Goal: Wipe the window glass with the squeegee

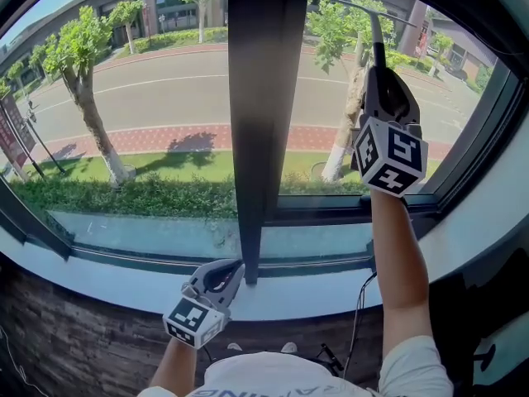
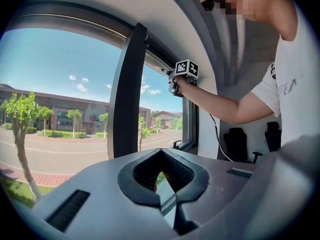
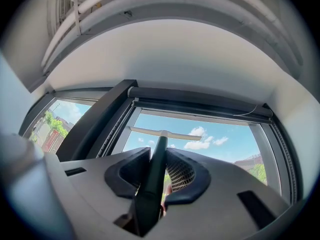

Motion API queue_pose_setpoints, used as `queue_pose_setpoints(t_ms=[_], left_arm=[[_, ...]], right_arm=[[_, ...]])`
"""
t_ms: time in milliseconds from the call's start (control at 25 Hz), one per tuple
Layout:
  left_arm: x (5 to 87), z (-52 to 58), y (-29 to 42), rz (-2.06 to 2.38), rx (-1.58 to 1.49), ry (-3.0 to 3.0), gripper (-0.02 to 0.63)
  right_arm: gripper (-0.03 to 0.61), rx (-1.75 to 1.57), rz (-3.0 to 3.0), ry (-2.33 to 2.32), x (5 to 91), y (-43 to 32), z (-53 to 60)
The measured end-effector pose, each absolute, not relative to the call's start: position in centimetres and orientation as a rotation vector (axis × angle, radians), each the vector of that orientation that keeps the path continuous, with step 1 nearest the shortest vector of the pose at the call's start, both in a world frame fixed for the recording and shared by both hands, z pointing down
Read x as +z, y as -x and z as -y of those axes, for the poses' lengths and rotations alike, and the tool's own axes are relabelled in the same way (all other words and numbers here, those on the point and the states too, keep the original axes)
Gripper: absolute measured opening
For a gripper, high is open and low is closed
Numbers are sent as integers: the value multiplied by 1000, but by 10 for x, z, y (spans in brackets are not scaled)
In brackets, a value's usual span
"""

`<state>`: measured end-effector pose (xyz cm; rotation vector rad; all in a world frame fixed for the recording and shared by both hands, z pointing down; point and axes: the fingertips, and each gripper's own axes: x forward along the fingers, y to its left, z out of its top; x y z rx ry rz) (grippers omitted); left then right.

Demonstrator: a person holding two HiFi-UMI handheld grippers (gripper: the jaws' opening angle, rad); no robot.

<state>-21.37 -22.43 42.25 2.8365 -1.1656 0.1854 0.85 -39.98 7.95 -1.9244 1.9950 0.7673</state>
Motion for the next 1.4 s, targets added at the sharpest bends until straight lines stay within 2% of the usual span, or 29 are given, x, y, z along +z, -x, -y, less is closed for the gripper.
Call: queue_pose_setpoints(t_ms=[1400], left_arm=[[419, 218, 206, 1134, 207, -2823, 17]], right_arm=[[100, 466, -2173, 2085, 312, -8, 381]])
